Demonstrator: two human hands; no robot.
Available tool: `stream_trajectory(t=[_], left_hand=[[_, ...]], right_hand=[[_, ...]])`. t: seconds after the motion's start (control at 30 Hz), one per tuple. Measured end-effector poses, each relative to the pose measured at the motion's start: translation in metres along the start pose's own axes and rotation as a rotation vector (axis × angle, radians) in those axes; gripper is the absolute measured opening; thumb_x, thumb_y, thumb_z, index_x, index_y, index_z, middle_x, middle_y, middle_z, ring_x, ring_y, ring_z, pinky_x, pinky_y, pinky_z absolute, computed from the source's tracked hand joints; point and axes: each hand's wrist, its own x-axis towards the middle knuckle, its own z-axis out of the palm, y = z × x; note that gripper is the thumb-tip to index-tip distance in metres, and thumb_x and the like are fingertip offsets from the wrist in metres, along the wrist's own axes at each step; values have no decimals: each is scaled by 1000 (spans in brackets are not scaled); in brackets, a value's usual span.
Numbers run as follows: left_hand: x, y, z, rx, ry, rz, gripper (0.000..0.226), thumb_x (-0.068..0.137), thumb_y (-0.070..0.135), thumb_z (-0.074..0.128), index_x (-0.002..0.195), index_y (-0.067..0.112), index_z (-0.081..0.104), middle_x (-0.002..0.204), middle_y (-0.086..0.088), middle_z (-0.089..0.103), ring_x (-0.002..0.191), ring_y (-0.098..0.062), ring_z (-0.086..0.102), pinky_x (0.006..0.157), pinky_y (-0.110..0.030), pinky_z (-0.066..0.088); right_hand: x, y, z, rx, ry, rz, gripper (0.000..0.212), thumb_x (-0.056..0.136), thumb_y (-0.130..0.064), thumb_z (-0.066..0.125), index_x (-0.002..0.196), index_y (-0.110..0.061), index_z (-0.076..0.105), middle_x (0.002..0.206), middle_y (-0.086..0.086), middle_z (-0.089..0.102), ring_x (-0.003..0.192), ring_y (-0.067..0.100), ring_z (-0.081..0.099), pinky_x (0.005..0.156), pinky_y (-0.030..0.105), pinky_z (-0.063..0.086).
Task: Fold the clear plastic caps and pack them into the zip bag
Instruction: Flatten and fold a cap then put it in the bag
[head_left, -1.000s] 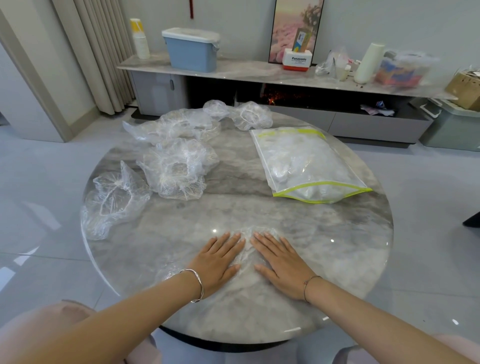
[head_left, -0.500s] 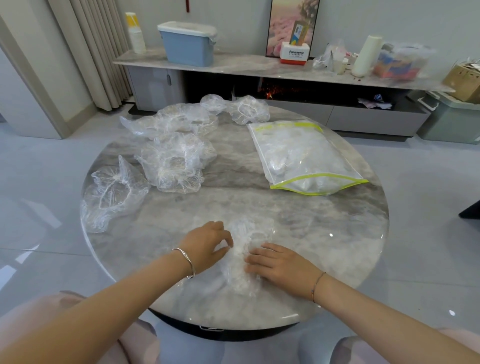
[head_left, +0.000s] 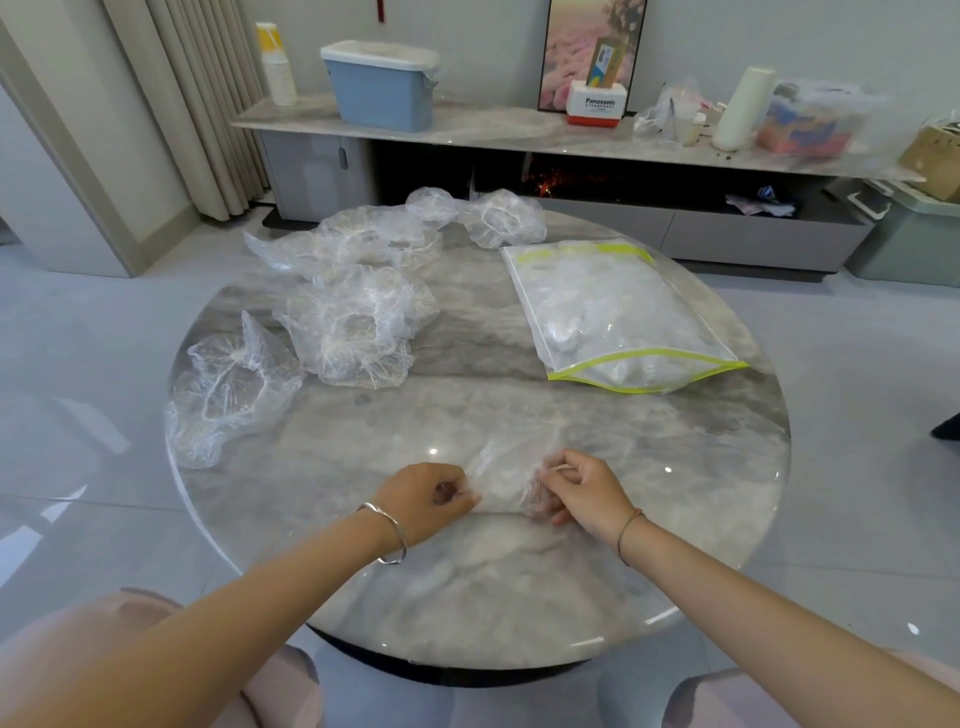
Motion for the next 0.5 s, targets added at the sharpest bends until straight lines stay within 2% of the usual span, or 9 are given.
stream_trajectory(t=[0.07, 0.13, 0.2, 0.23, 0.27, 0.33, 0.4, 0.5], left_hand=[[4, 0, 3, -101, 32, -75, 32, 88, 30, 61, 64, 19, 43, 55, 9, 42, 53, -9, 37, 58, -21, 34], [9, -2, 2, -169, 27, -135, 31, 88, 27, 63, 65, 19, 42, 53, 9, 46, 51, -8, 39, 59, -22, 35], [12, -2, 1, -183, 23, -166, 29, 86, 26, 65, 67, 21, 44, 54, 9, 52, 51, -6, 45, 60, -21, 38], [13, -3, 1, -181, 26, -174, 27, 85, 26, 66, 69, 23, 45, 54, 9, 53, 50, -4, 46, 59, -19, 39], [14, -3, 2, -186, 32, -174, 25, 84, 25, 68, 71, 23, 46, 54, 9, 53, 50, -3, 47, 59, -19, 39], [14, 0, 2, -157, 62, -155, 25, 81, 26, 71, 82, 21, 47, 58, 9, 53, 54, -6, 49, 60, -22, 40], [12, 5, 0, -25, 156, -100, 37, 79, 30, 72, 98, 18, 43, 74, 9, 51, 64, -10, 49, 63, -24, 39], [9, 12, -4, 259, 299, 160, 44, 84, 35, 63, 120, 17, 46, 110, 4, 50, 96, -15, 52, 77, -25, 42]], right_hand=[[2, 1, 3, -8, 52, 3, 10, 90, -4, 59, 92, -11, 52, 70, 2, 65, 45, 6, 56, 41, 22, 46], [2, 0, 6, -70, 141, -62, 26, 85, -5, 61, 104, -18, 48, 101, 3, 61, 62, 9, 60, 55, 24, 49], [-2, -1, 4, -282, 199, -302, 43, 83, -10, 61, 121, -20, 44, 124, -5, 48, 92, 9, 57, 80, 21, 46], [-4, -4, 3, -430, 174, -473, 48, 83, -15, 60, 128, -20, 43, 132, -7, 43, 109, 8, 51, 92, 17, 39], [-6, -6, 2, -601, 120, -639, 50, 85, -23, 57, 133, -19, 43, 140, -6, 40, 123, 7, 41, 103, 16, 30], [-5, -7, 0, -953, -17, -853, 54, 90, -37, 47, 140, -18, 41, 151, -4, 32, 138, 9, 25, 113, 22, 13], [-3, -3, 0, -1139, -155, -833, 60, 94, -45, 33, 148, -20, 31, 157, -6, 18, 144, 8, 12, 116, 25, -1], [-1, 10, -2, -1168, -286, -656, 70, 89, -55, 7, 152, -25, 9, 156, -15, -5, 141, -1, -10, 110, 16, -19]])
